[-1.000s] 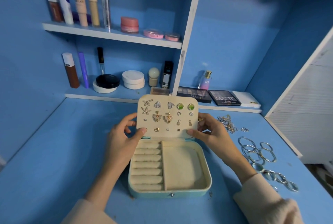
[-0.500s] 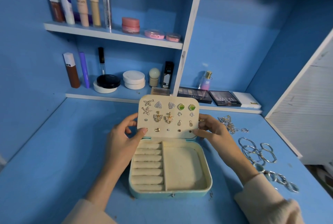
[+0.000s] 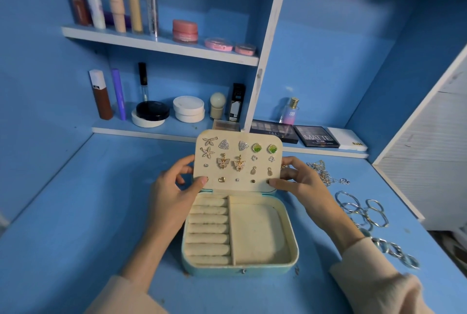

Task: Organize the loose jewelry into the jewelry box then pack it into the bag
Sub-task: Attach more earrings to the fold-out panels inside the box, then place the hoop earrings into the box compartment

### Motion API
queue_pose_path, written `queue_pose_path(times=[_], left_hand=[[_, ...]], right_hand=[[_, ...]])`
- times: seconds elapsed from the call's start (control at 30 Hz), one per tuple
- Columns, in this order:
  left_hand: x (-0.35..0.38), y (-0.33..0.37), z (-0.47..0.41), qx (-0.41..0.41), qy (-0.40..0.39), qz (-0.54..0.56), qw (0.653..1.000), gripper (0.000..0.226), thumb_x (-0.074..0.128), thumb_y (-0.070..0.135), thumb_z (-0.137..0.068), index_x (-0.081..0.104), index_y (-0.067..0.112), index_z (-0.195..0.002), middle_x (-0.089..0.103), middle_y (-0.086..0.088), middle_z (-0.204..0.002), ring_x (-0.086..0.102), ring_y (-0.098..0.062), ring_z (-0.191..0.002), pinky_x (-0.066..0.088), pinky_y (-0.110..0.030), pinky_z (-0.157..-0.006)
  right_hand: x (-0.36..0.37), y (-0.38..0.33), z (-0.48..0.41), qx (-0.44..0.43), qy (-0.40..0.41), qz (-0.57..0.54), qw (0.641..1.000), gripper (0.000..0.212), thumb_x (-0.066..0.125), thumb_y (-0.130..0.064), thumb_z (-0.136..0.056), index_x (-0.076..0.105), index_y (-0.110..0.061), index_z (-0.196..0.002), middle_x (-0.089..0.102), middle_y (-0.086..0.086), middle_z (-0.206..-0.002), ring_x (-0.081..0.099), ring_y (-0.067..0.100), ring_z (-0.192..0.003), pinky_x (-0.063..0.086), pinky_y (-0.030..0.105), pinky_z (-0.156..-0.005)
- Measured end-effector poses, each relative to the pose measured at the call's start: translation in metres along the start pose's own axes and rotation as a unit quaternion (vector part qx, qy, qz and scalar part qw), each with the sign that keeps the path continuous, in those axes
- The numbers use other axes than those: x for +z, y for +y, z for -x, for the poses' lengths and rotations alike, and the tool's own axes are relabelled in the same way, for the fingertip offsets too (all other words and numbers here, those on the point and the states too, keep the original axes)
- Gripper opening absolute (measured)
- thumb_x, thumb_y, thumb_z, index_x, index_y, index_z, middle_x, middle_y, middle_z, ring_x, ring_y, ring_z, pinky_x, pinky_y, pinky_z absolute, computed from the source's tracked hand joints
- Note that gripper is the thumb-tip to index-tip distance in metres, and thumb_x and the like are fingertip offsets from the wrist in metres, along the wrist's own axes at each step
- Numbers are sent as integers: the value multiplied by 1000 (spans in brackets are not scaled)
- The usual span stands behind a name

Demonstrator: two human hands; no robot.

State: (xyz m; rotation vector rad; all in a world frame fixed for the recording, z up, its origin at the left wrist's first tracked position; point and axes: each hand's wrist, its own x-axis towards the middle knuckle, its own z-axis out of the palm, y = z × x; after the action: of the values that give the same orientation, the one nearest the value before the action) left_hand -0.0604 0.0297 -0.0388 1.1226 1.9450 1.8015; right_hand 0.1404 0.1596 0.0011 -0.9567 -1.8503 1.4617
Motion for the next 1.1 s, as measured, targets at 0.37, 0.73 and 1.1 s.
queue_pose_path(times=[0.37, 0.73, 1.1], left_hand=[[0, 0, -1, -2, -5, -5, 1000, 52, 74, 11, -77, 53, 53, -99, 62, 17, -85, 46, -17, -76, 40, -29, -70], [0, -3, -1, -7, -2, -11, 1000, 47, 74, 11, -78, 59, 44, -108, 63, 17, -85, 47, -17, -75, 39, -28, -69], [2, -8, -3, -20, 6, -45, 999, 43, 63, 7, -86, 61, 33, -120, 65, 17, -92, 56, -11, -84, 42, -15, -70]], right_hand=[[0, -3, -3, 20, -17, -3, 1000, 25, 66, 2, -80, 54, -19, -89, 70, 18, -98, 65, 28, -94, 47, 46, -96], [-3, -1, -2, 6, -31, -15, 999, 24, 65, 2, -82, 59, -16, -96, 70, 14, -91, 64, 15, -83, 47, 21, -75], [-2, 6, -11, -4, 27, 44, 999, 37, 56, 5, -88, 66, -28, -102, 52, 5, -77, 44, 14, -70, 37, 24, -66]])
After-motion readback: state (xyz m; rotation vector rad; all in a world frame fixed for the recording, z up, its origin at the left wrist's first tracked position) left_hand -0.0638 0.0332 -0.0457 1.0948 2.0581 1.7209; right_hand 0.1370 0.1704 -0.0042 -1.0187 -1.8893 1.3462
